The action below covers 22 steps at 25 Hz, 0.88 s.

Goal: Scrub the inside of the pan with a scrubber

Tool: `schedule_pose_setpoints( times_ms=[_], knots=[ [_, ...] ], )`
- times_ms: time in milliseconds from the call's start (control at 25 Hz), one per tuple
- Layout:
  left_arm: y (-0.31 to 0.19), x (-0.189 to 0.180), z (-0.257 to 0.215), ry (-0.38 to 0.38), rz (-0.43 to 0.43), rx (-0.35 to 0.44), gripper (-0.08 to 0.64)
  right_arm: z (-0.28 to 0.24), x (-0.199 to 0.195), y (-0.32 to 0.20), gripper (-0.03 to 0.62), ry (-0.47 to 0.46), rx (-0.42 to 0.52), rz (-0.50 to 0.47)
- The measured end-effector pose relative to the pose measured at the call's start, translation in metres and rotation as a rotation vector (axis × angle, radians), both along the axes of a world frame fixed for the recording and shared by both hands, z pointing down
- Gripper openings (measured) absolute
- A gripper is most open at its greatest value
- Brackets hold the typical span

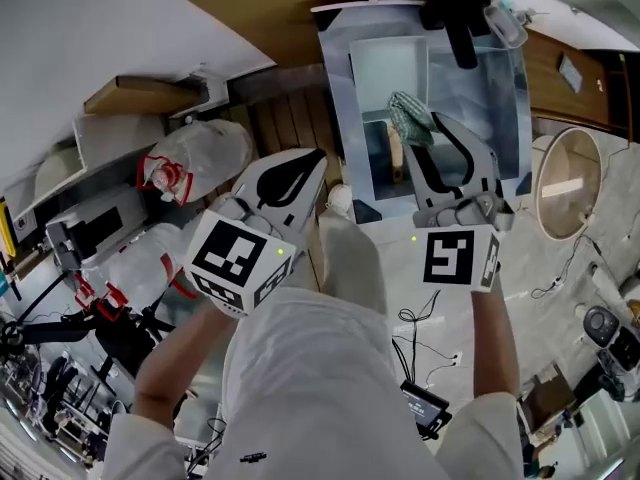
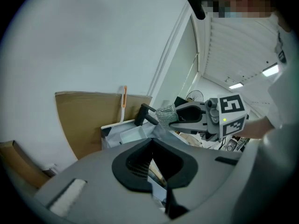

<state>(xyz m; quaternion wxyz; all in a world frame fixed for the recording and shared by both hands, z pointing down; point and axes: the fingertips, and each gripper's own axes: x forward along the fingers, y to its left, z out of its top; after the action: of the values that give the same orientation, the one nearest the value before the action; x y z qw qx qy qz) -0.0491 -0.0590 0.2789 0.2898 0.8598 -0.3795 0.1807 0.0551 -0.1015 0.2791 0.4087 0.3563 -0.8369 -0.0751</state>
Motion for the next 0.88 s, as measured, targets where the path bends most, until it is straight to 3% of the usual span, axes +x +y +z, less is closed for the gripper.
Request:
schedule_pose_setpoints(
  times_ms=[320,760,880],
  knots=[
    [-0.040,0.002,0.055,0.007,-0.013,-0.026,0.005,0.063,-0.014,-0.048,0.153,0.271,0.127,-0.193],
    [-0.065,0.001,0.116,0.006,-0.036,-0.063,0.005,0.138,-0.023,-0.084,0.150,0.553,0.283,-0.338],
    [-0.069,-0.002,0.123,0.002,-0.040,-0.065,0.005,0.154,-0.028,-0.091,0.149,0.590,0.302,-0.350]
  ],
)
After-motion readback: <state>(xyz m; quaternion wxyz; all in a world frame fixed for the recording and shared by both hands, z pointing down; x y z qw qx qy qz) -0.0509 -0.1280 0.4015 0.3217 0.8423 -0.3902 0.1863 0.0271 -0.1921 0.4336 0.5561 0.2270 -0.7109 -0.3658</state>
